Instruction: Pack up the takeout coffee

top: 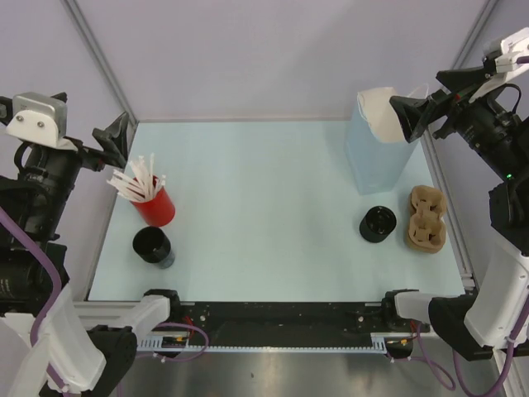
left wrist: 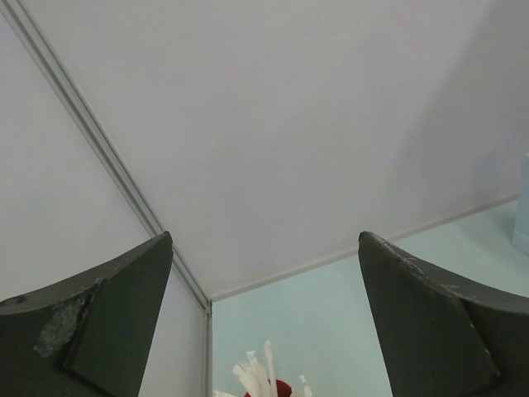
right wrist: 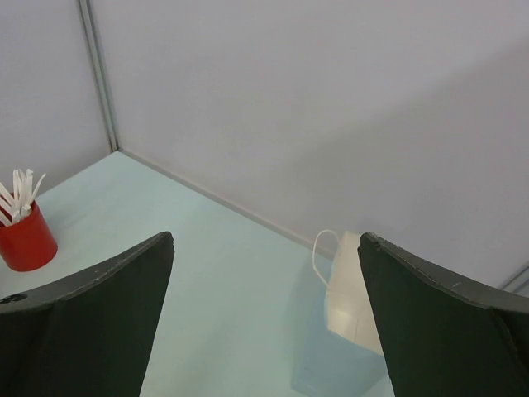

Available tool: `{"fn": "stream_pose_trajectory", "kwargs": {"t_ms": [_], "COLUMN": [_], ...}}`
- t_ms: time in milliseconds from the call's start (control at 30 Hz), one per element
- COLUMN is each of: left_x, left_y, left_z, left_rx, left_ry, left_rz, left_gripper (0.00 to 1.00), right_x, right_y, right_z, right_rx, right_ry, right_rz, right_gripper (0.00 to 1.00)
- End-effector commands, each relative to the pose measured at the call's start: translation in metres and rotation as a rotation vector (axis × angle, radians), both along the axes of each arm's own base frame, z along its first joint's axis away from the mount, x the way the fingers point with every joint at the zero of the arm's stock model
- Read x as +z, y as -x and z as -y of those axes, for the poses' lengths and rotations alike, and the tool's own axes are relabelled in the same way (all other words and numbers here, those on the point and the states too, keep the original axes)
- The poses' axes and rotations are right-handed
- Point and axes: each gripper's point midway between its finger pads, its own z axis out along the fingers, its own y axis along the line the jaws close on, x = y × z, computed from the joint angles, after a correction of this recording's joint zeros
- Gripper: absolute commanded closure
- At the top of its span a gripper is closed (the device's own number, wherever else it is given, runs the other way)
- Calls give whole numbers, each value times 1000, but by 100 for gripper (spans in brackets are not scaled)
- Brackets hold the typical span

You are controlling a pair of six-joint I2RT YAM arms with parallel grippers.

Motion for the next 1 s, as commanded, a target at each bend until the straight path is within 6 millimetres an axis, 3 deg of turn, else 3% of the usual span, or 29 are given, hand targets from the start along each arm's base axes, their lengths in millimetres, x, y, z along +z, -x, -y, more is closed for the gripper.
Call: {"fn": "stream_pose_trajectory", "kwargs": {"t_ms": [0, 233, 567, 800, 967], "left_x": [-6, -10, -20, -36, -54], "left_y": [1, 0, -4, -17, -27], "left_z": [4, 8, 15, 21, 15], "left_rx": [-25, -45, -82, -115, -81], "left_ry": [7, 5, -3, -31, -59], "left_rz": [-20, -27, -54, -97, -144], "left_gripper": [1, 0, 1, 1, 0], "right_x": [12, 5, 2, -9, -37], "right_y": [6, 9, -2, -39, -77], "right_z": [4, -1, 5, 19, 24], "right_rx": [-14, 27, -14, -120, -207], "right_ry": [-26, 28, 6, -44, -40], "right_rz": [36, 41, 29, 4, -48], "right_gripper": [0, 0, 0, 0, 0]}}
